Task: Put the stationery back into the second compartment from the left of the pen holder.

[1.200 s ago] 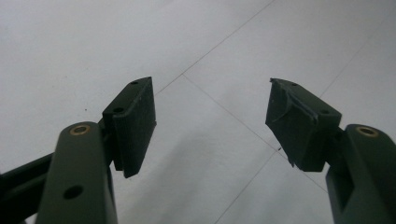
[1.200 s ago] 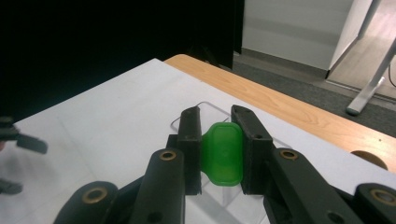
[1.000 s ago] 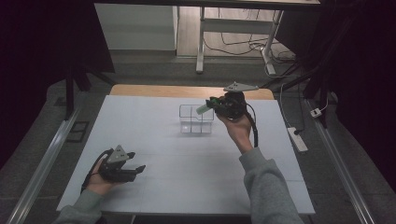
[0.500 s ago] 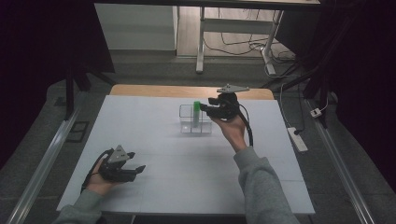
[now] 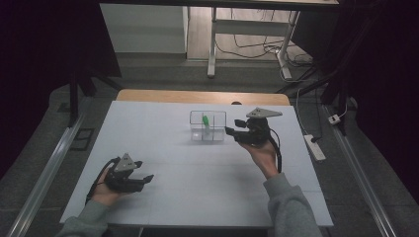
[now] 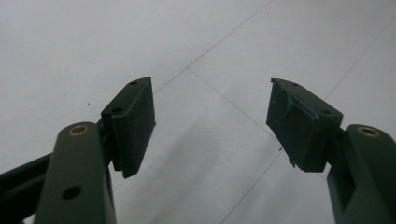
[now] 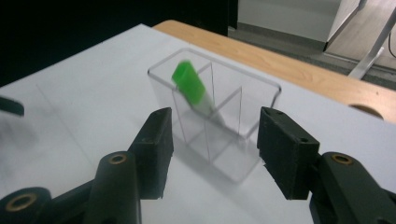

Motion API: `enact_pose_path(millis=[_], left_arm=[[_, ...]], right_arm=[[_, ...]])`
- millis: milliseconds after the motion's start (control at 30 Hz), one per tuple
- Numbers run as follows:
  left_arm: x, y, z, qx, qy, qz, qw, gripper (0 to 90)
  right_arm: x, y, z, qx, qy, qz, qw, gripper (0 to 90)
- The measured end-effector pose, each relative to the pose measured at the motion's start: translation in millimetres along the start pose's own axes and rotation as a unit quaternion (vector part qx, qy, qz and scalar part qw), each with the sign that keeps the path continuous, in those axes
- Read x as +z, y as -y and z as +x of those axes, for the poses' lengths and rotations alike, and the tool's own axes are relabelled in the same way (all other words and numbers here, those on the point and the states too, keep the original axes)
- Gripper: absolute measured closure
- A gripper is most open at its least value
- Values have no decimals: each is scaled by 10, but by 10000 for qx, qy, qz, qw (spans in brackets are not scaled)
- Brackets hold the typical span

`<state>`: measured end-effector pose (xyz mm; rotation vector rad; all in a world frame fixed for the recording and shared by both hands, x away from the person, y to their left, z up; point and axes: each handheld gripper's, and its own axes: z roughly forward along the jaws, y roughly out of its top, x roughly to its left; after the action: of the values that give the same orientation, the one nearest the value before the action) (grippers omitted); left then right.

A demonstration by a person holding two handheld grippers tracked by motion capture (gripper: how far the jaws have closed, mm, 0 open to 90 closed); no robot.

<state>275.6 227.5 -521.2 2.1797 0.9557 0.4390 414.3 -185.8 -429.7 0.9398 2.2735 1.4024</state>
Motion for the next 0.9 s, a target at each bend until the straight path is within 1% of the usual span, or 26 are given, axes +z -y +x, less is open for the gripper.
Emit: enact_pose_path(millis=[200, 300, 467, 633, 900], left_arm=[[6, -1, 2, -10, 16, 6, 10000, 322], [7, -4, 2, -18, 20, 2, 10000, 322], [6, -9, 4, -52, 20, -11, 10000, 322], [7, -14, 2, -56, 28, -16, 10000, 321], [7, -28, 5, -80, 30, -49, 10000, 321]], right_arm=[[-247, 314, -26, -19, 27, 147, 9999, 432], [-372, 475, -54, 16, 46, 200, 9998, 429], [-575, 694, -70, -53, 101, 280, 9995, 420], [-740, 885, -105, -65, 151, 363, 9992, 417], [-872, 1080, -153, -59, 231, 456, 9987, 416]])
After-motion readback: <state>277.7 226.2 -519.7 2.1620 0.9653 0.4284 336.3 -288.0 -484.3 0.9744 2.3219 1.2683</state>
